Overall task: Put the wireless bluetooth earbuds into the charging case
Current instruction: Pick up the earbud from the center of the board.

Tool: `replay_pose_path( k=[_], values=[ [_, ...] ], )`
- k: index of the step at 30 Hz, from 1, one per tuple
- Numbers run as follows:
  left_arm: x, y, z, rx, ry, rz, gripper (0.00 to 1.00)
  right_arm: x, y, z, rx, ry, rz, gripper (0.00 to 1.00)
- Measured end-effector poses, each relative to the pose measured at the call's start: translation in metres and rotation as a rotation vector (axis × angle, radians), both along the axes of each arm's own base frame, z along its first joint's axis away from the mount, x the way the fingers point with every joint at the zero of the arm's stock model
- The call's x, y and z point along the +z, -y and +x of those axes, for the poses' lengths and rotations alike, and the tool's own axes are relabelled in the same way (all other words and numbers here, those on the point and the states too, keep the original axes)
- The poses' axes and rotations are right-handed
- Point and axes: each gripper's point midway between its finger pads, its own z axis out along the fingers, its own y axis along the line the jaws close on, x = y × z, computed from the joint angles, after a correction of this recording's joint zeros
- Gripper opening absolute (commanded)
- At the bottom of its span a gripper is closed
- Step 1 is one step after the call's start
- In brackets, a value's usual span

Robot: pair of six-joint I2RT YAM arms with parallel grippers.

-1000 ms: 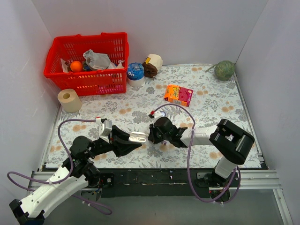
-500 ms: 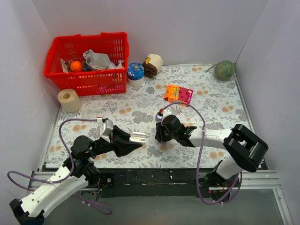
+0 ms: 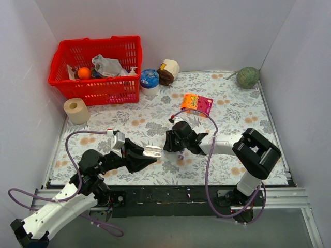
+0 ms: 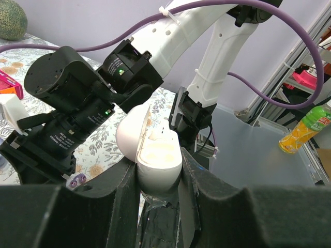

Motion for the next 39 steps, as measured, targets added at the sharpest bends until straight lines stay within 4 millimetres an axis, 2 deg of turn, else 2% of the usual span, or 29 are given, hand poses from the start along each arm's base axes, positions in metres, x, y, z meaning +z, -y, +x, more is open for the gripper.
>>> replay_pose_path(
  k=[11,15,19,25,32,35,37,39],
  values=[
    [0.001,-0.001,-0.001,0.0,0.005,-0.004,0.0,0.0,-0.01,0.002,0.005,-0.024,0.016,0.42],
    [0.001,-0.001,-0.001,0.0,0.004,-0.004,0.0,0.0,-0.013,0.002,0.012,-0.026,0.019,0.38],
    [0.001,-0.001,-0.001,0.0,0.004,-0.004,0.0,0.0,-0.014,0.001,0.018,-0.033,0.024,0.3],
    [0.001,-0.001,-0.001,0.0,0.004,-0.004,0.0,0.003,-0.017,-0.002,0.031,-0.041,0.042,0.01],
    [0.001,-0.001,-0.001,0.0,0.004,-0.004,0.0,0.005,-0.009,-0.005,0.031,-0.025,0.036,0.01],
    [0.001,-0.001,0.0,0.004,0.004,-0.005,0.0,0.022,0.008,-0.008,0.047,0.023,-0.012,0.01],
    [0.0,-0.001,0.002,0.011,0.004,-0.002,0.0,0.049,0.019,-0.01,0.078,0.088,-0.02,0.01],
    [-0.002,0.001,0.007,0.027,0.005,0.006,0.0,0.088,0.032,-0.015,0.125,0.171,-0.026,0.01]
  ],
)
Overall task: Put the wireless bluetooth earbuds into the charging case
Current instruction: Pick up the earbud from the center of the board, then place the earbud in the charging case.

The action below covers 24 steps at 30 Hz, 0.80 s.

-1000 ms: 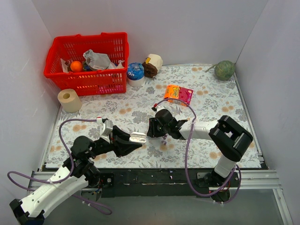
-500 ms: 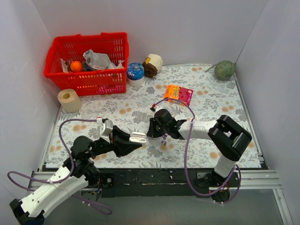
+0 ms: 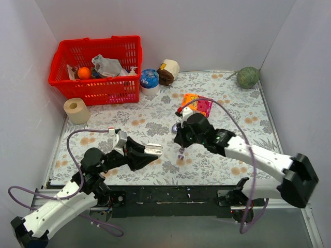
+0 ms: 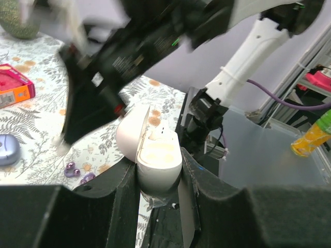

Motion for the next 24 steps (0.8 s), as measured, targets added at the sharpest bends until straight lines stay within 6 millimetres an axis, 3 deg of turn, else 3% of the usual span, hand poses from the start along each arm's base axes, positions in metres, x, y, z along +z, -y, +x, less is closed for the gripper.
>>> replay_pose_path(
  k=[5,7,9,13,17,24],
  values=[
    [-0.02,0.014,0.02,0.023,-0.014,0.093,0.0,0.111,0.021,-0.027,0.17,0.233,0.017,0.01],
    [-0.028,0.02,0.028,0.022,-0.011,0.14,0.0,0.145,0.031,-0.046,0.243,0.297,0.019,0.01],
    [-0.036,0.027,0.033,0.006,-0.001,0.19,0.0,0.165,0.041,-0.066,0.319,0.328,0.017,0.01],
    [-0.046,0.041,0.032,-0.091,0.028,0.261,0.0,0.177,0.061,-0.094,0.42,0.337,0.002,0.01],
    [-0.057,0.051,0.019,-0.223,0.018,0.29,0.0,0.167,0.072,-0.113,0.503,0.298,-0.035,0.01],
    [-0.051,0.067,0.006,-0.404,-0.011,0.277,0.0,0.154,0.066,-0.126,0.592,0.229,-0.063,0.01]
  ],
)
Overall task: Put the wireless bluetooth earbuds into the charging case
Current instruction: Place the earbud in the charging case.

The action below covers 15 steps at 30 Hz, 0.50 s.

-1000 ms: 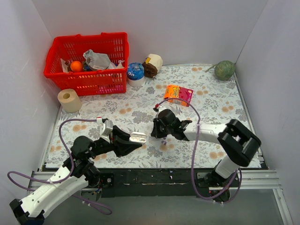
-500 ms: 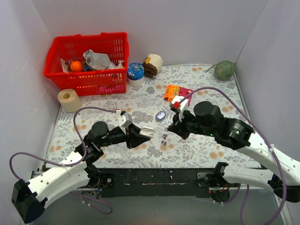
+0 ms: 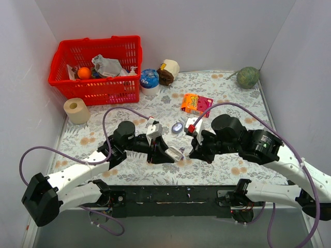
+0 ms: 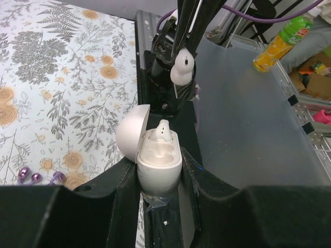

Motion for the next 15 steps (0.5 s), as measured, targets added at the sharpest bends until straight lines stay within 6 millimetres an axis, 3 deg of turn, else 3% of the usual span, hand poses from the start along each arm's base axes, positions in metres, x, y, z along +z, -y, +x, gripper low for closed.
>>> replay_pose_path(
  k=[6,15],
  values=[
    [0.012,0.006,-0.005,-0.07,-0.012,-0.025,0.0,0.009,-0.016,-0.001,0.038,0.004,0.032,0.01],
    [0.012,0.007,-0.014,-0.119,-0.024,-0.025,0.0,0.009,-0.039,0.004,0.06,0.014,0.055,0.01]
  ],
)
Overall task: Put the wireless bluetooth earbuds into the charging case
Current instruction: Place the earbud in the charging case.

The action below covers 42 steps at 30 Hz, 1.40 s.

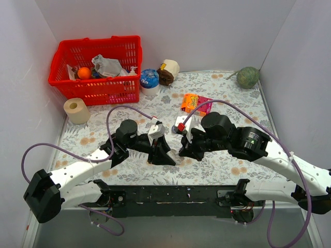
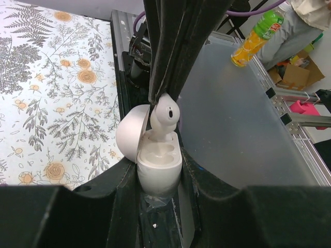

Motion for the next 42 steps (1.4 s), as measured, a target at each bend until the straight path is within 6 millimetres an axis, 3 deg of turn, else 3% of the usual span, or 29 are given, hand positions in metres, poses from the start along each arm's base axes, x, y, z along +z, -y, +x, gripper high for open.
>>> replay_pose_path(
  k=[9,42],
  values=[
    [-0.005,0.003,0.001,-0.009,-0.018,0.016,0.0,-0.005,-0.009,-0.002,0.023,-0.003,-0.021,0.01],
    [-0.008,0.005,0.004,0.017,-0.021,0.035,0.0,-0.015,-0.012,-0.001,-0.015,0.049,-0.058,0.01]
  ],
)
